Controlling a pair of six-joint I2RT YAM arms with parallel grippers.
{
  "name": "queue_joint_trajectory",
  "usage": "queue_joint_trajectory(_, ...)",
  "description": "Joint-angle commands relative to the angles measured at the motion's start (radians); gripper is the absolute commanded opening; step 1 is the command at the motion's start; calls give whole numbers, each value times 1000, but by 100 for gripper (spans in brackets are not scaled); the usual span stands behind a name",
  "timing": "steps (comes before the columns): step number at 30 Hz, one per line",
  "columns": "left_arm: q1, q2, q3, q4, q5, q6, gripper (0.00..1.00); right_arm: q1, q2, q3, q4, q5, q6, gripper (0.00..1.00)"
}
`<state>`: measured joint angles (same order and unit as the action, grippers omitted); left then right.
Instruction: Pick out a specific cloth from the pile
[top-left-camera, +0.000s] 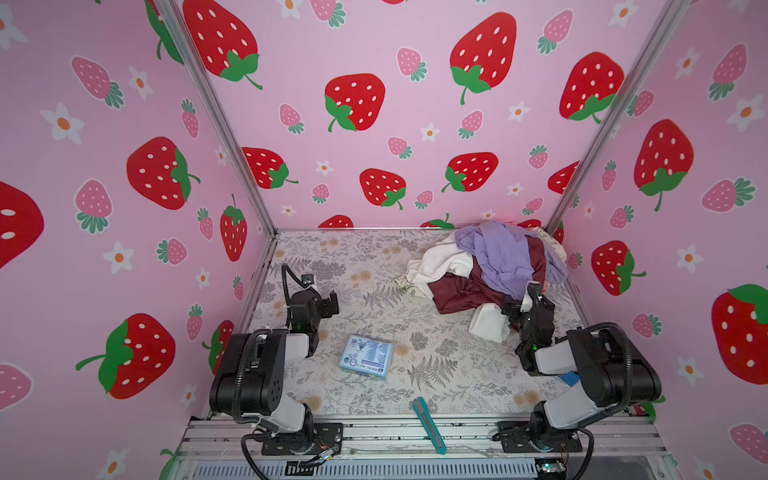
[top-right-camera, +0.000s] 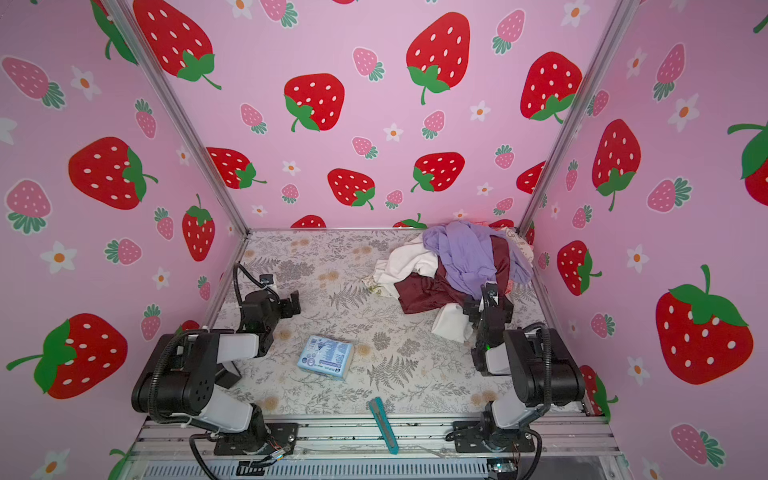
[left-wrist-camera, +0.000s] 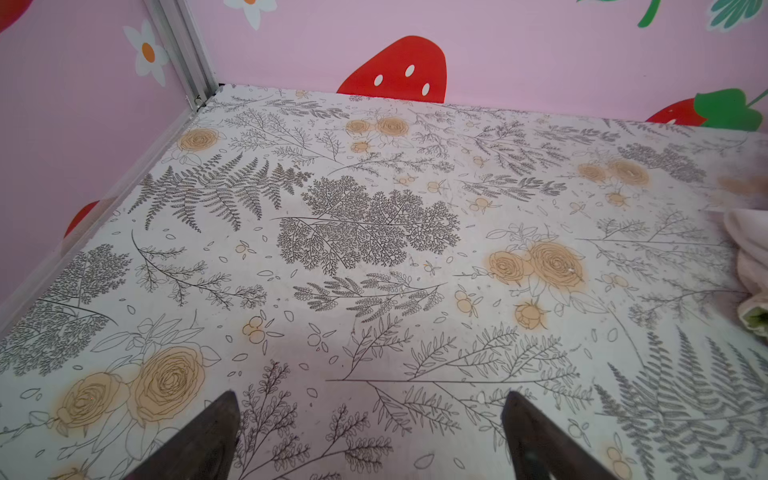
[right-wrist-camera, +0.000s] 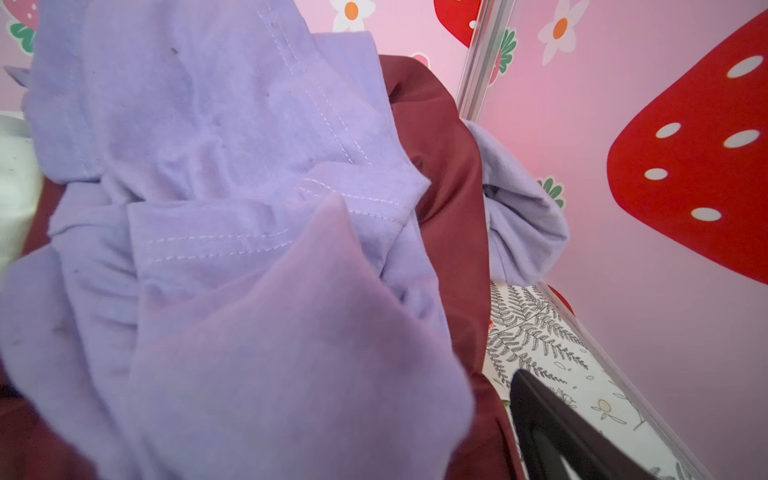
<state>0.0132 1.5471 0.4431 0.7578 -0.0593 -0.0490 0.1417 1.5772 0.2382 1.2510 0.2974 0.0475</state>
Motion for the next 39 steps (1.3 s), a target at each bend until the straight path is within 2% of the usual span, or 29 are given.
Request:
queue_joint_trajectory(1, -3, 2, 13, 7, 7, 7, 99, -3, -2, 13, 34, 1, -5, 100)
queue_joint_trajectory(32, -1, -2, 9, 12, 13, 6, 99, -1, -7, 11, 45, 9, -3, 100)
queue_joint_trajectory(39, 0, -131, 117, -292, -22, -22, 99, 5, -159, 121, -281, 41, -3, 100)
